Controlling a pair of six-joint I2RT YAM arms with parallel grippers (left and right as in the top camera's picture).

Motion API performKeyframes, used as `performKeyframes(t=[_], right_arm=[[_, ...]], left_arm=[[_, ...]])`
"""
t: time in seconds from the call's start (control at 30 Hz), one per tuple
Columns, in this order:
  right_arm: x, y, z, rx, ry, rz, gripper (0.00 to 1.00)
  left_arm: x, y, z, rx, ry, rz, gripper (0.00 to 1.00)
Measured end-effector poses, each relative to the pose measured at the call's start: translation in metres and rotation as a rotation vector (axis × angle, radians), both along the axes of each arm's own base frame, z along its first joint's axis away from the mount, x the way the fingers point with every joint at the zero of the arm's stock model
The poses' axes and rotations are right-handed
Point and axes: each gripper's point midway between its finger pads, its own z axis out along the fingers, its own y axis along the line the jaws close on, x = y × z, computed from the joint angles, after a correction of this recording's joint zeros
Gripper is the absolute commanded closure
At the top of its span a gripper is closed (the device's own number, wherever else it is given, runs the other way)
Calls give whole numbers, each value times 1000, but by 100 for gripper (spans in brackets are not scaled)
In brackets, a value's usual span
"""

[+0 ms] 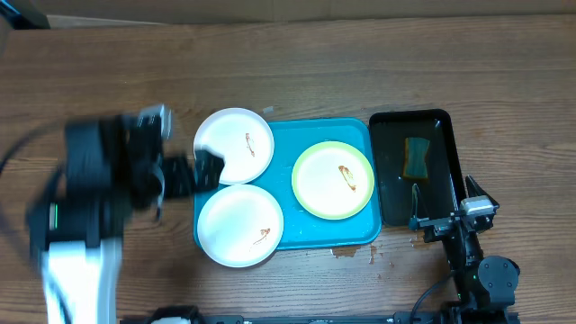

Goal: Clean dirty plates on tray and stack at the side
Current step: 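Move the left gripper over the yellow plate and grip its left rim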

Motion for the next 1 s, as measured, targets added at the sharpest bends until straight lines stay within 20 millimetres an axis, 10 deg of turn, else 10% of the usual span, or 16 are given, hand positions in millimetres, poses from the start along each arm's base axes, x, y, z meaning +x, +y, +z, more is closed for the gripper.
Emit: performKeyframes(t=[0.17,0.23,0.57,0.67,1.0], right_arm=[[0,0,0,0,-1,0,0],[0,0,0,0,-1,0,0],[0,0,0,0,-1,0,0],[0,0,0,0,-1,0,0],[0,0,0,0,-2,0,0]], left_arm=[[38,-12,-47,-88,301,-41,47],[45,-19,-69,-111,389,-57,94],[24,-75,-163,63,607,-187,95],[17,-85,-180,146,602,-197,74],[31,-125,-197,198,456,-214,61]])
